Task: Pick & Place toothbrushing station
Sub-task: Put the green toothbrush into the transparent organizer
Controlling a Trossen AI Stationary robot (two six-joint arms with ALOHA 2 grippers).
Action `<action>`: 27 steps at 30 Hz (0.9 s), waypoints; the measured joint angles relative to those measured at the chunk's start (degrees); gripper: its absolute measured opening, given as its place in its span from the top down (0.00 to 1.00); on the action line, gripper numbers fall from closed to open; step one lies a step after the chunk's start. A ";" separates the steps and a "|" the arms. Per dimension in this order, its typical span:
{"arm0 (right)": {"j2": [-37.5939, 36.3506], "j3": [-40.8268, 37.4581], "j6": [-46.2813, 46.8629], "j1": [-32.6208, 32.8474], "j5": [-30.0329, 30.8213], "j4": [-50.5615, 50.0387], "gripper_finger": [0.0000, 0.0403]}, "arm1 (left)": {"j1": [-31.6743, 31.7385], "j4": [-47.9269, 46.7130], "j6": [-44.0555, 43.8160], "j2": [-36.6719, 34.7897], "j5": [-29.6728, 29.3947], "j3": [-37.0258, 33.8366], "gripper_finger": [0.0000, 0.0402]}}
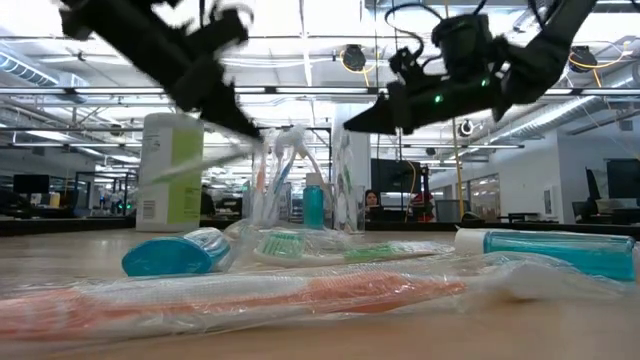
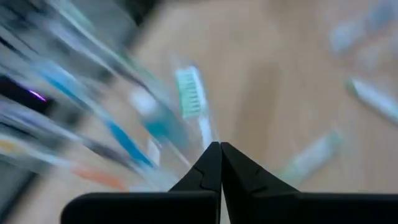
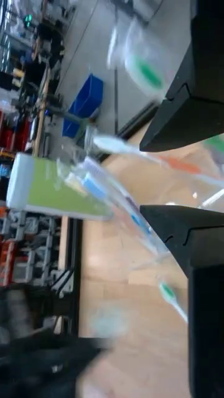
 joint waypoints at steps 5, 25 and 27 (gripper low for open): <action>-6.78 0.00 -0.55 0.05 1.27 -6.19 0.65 | 3.55 15.11 11.93 -4.85 -4.27 -0.37 1.00; -10.80 0.00 -3.68 0.04 1.96 -11.49 0.65 | 18.75 43.39 14.19 10.10 2.74 -0.77 1.00; -10.80 0.00 -3.78 0.04 1.97 -11.49 0.65 | 18.80 49.36 17.97 12.13 -0.31 -0.79 1.00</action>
